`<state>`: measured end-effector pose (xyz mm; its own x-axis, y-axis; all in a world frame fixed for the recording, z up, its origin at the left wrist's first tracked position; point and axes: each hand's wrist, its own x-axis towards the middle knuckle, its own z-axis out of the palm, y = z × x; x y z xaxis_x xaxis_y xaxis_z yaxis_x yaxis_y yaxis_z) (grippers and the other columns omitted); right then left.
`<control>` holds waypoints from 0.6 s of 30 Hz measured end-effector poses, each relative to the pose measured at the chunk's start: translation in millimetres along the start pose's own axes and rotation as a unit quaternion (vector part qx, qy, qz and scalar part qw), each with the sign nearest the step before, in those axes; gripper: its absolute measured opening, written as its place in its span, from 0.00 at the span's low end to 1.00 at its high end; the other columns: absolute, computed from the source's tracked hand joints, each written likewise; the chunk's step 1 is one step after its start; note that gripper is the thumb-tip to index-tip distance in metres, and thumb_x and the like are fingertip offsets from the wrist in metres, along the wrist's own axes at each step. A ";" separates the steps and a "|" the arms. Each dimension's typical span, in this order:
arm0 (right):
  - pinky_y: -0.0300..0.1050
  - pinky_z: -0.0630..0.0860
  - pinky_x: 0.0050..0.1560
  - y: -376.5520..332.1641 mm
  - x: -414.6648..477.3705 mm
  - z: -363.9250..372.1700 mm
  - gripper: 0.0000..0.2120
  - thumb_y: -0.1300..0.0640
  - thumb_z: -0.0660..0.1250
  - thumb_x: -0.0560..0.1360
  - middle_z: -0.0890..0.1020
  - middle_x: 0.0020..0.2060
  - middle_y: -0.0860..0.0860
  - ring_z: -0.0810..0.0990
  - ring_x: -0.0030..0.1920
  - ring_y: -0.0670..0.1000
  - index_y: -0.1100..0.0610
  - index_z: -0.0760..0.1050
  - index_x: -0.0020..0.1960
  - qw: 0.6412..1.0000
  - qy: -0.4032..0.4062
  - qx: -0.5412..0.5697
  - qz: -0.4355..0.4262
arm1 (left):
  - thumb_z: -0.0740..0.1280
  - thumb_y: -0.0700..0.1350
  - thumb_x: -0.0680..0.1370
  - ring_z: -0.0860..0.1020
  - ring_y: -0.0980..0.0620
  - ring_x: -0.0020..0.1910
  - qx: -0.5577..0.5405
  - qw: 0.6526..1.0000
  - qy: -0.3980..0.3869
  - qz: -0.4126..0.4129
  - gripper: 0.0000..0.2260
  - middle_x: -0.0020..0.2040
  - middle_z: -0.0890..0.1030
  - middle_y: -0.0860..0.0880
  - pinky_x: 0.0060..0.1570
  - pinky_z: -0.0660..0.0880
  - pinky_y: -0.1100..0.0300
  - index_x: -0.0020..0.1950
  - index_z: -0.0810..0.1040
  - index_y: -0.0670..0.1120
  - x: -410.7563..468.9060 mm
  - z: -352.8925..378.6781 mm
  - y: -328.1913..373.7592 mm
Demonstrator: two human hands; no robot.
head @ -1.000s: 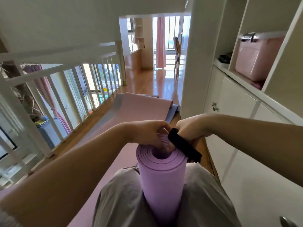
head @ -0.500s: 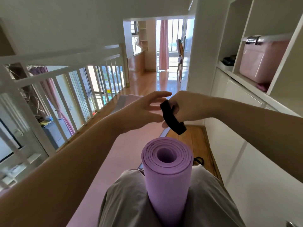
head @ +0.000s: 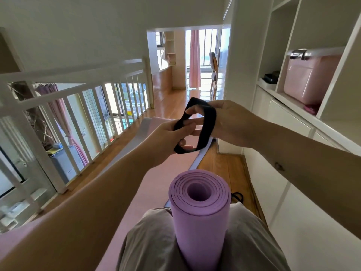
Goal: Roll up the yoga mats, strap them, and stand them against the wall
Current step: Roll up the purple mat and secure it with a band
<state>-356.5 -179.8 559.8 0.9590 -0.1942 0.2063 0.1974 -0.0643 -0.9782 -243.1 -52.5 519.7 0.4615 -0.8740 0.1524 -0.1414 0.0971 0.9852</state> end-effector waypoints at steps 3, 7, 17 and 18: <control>0.55 0.81 0.50 4.8 -0.5 -0.7 0.16 0.54 0.56 0.79 0.80 0.53 0.58 0.80 0.55 0.60 0.64 0.77 0.53 0.981 0.040 0.176 0.067 | 0.65 0.43 0.78 0.68 0.58 0.28 0.004 1.000 0.005 0.001 0.09 0.36 0.74 0.50 0.40 0.75 0.62 0.54 0.77 0.40 0.3 -1.9 -1.2; 0.53 0.79 0.53 5.8 -1.1 4.0 0.18 0.48 0.60 0.76 0.82 0.44 0.55 0.79 0.52 0.56 0.61 0.80 0.50 0.985 0.028 0.145 0.092 | 0.69 0.41 0.74 0.66 0.57 0.28 -0.031 0.999 0.015 -0.027 0.08 0.27 0.67 0.53 0.39 0.72 0.61 0.40 0.69 0.45 -0.1 -9.3 -5.2; 0.38 0.75 0.32 6.3 1.5 1.9 0.15 0.58 0.61 0.74 0.66 0.17 0.49 0.67 0.18 0.46 0.71 0.75 0.49 0.983 -0.092 0.124 0.099 | 0.83 0.47 0.58 0.72 0.58 0.27 -0.218 0.971 -0.096 -0.021 0.18 0.28 0.70 0.53 0.43 0.80 0.57 0.36 0.75 0.47 -11.0 -59.7 -9.2; 0.36 0.74 0.32 7.9 3.1 0.0 0.13 0.57 0.60 0.75 0.67 0.18 0.49 0.68 0.18 0.47 0.69 0.74 0.43 0.987 -0.118 0.045 0.100 | 0.83 0.48 0.59 0.71 0.58 0.26 -0.221 0.968 -0.120 -0.017 0.21 0.27 0.69 0.53 0.44 0.80 0.58 0.37 0.72 0.47 -11.6 -64.5 -6.6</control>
<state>-352.0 -180.9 552.7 0.9992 0.0392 0.0085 0.0069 0.0420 -0.9991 -191.0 -12.3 516.5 0.2353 -0.9604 0.1492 0.2834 0.2147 0.9347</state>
